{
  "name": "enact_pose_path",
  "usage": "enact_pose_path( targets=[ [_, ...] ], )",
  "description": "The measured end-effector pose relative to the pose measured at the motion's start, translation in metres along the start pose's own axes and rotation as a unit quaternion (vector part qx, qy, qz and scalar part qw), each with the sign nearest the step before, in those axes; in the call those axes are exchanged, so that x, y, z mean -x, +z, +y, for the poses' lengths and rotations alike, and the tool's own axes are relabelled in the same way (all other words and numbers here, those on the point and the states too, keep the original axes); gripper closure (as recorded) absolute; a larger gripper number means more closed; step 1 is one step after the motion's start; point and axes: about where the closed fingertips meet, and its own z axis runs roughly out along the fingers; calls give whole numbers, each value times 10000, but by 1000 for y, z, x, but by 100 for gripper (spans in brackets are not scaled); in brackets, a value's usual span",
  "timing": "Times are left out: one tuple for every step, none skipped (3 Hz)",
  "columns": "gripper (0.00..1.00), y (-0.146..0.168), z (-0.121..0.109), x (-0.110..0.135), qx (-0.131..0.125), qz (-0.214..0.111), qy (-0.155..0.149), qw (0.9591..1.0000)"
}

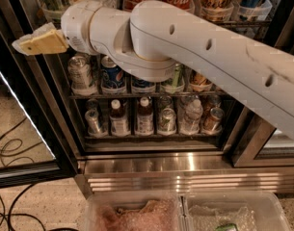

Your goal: Pick green can from top shelf of fridge

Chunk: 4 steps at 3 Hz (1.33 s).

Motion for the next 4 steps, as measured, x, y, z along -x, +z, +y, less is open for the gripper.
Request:
enact_pose_path(
  targets=[
    [0, -5, -2, 3, -487, 42, -131, 9987],
    [0, -5, -2, 3, -487, 42, -131, 9987],
    [0, -5, -8, 4, -680, -48, -97, 9976],
    [0, -14, -45, -29, -1269, -178, -92, 9917]
  ],
)
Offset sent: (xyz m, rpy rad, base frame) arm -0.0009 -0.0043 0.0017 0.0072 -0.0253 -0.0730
